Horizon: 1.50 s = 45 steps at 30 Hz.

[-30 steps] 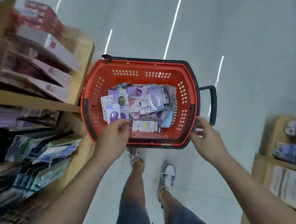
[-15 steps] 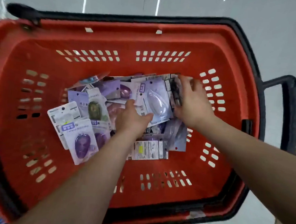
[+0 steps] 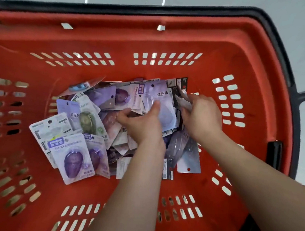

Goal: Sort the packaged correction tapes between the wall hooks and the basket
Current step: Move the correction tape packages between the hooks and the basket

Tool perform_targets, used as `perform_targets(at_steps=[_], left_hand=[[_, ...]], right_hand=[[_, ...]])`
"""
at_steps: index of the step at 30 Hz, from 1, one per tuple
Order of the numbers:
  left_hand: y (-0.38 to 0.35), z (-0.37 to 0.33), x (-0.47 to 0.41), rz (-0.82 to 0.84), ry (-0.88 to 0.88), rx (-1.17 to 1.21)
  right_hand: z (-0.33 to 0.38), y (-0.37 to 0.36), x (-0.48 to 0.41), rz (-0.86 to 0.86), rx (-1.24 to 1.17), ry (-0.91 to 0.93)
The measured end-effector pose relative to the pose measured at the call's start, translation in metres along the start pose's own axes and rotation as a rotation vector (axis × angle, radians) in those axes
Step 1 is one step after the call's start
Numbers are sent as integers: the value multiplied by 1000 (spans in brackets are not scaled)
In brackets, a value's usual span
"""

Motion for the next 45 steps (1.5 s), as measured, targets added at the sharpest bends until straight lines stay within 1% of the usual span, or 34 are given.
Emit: perform_targets(at_steps=[2, 5, 7, 9, 12, 15, 17, 19, 21, 22, 24, 26, 29, 30, 31, 32, 33, 34, 35, 36, 38, 39, 41, 43, 45], left_hand=[[-11, 1, 3, 55, -53, -61], [-8, -20, 3, 84, -191, -176], [3, -36, 11, 109, -257, -272], [21, -50, 28, 182, -289, -333], [56, -71, 48, 295, -246, -283], [73, -80, 55, 423, -77, -47], [64, -73, 60, 521, 7, 19], [51, -62, 63, 555, 19, 10], [42, -54, 62, 528, 11, 21], [38, -51, 61, 516, 2, 14], [31, -46, 62, 534, -18, -44], [26, -40, 60, 572, -41, -130], [19, -28, 54, 633, -53, -307], [19, -28, 50, 633, -108, -415], [21, -32, 41, 581, -236, -578], [23, -44, 32, 458, -424, -784], [26, -61, 25, 290, -634, -986], [27, -76, 20, 148, -805, -1142], [26, -84, 10, 69, -890, -1267], [22, -87, 0, 52, -922, -1391], [6, -73, -19, 121, -934, -1642], [-2, -63, -24, 158, -944, -1725], [-11, -54, -28, 141, -945, -1751], [-15, -61, -30, 86, -937, -1660], [-15, -71, -22, 101, -998, -1513]], right_hand=[[3, 9, 4, -63, -29, 48], [6, 28, 17, -147, -199, 83], [1, 40, 25, -162, -321, 50], [-4, 50, 31, -175, -445, 3], [-11, 53, 36, -116, -667, -113], [-1, 46, 39, 24, -952, -222], [19, 40, 42, 123, -1129, -238], [37, 34, 44, 205, -1225, -239], [51, 23, 49, 315, -1353, -314], [54, 19, 49, 352, -1391, -327], [60, 16, 50, 388, -1413, -237], [59, 15, 52, 349, -1378, -167], [43, -1, 59, 267, -1368, -277], [39, -6, 60, 254, -1358, -307], [36, -11, 62, 245, -1338, -332], [32, -15, 62, 238, -1318, -348], [28, -18, 63, 231, -1309, -365], [24, -19, 63, 223, -1306, -378], [21, -21, 63, 220, -1306, -391], [19, -22, 62, 220, -1300, -395], [16, -24, 61, 229, -1290, -405], [16, -26, 60, 232, -1294, -416], [15, -29, 59, 224, -1314, -442], [13, -28, 58, 194, -1330, -469], [9, -26, 58, 176, -1328, -479]])
Point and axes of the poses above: each hand's wrist, its own x-axis away from the middle knuckle, its own y-axis out of the back of the hand, z = x × y, the point moved 8 cm from there along -x, towards the middle knuckle, and after that the axes turned 6 degrees about y, right-handed, at the moved point
